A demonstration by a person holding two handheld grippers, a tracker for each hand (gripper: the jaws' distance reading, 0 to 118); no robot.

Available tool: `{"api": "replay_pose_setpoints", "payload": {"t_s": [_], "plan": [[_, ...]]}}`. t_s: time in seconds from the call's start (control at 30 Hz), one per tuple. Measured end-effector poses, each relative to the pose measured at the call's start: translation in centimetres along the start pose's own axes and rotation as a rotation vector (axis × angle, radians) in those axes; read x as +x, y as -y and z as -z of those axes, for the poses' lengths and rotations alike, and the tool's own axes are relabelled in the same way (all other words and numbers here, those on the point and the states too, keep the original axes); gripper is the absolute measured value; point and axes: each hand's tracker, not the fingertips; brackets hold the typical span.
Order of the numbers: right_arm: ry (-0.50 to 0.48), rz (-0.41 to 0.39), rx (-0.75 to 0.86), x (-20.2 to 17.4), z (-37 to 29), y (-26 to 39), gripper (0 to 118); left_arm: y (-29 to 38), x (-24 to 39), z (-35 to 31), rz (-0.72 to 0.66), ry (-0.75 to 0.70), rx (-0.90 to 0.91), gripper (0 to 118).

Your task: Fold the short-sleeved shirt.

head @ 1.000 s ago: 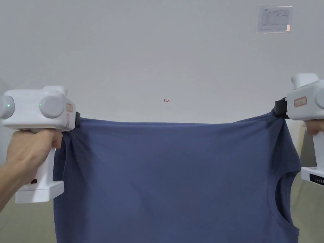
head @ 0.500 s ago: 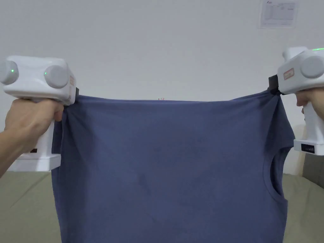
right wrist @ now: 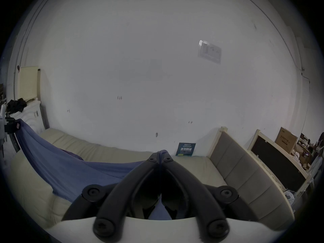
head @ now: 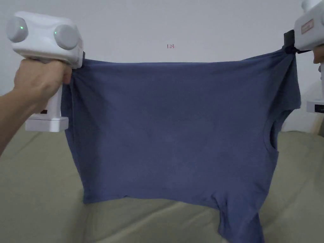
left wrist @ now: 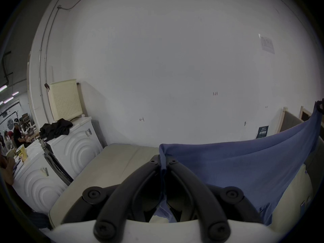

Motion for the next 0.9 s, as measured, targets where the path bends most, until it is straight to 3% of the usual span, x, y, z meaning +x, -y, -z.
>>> {"api": "replay_pose_setpoints", "payload": {"t_s": [0.3,0.43,0.63,0.9], "plan": [[-0.069,0.022,-0.146,-0.3,-0.8,11.6,2,12.4,-0.1,1.1,0.029,0.070,-0.170,0],[-0.127,0.083,-0.193,-0.2,-6.3,18.7,2,18.5,-1.3,-1.7,0.017,0.101,-0.234,0],[-0.167,0.113,-0.310,-0.4,-15.5,30.3,2,28.0,-3.5,-8.5,0.033,0.142,-0.331,0],[-0.222,0.080,-0.419,-1.5,-26.8,41.3,2,38.0,-6.1,-17.4,0.039,0.178,-0.428,0]]}}
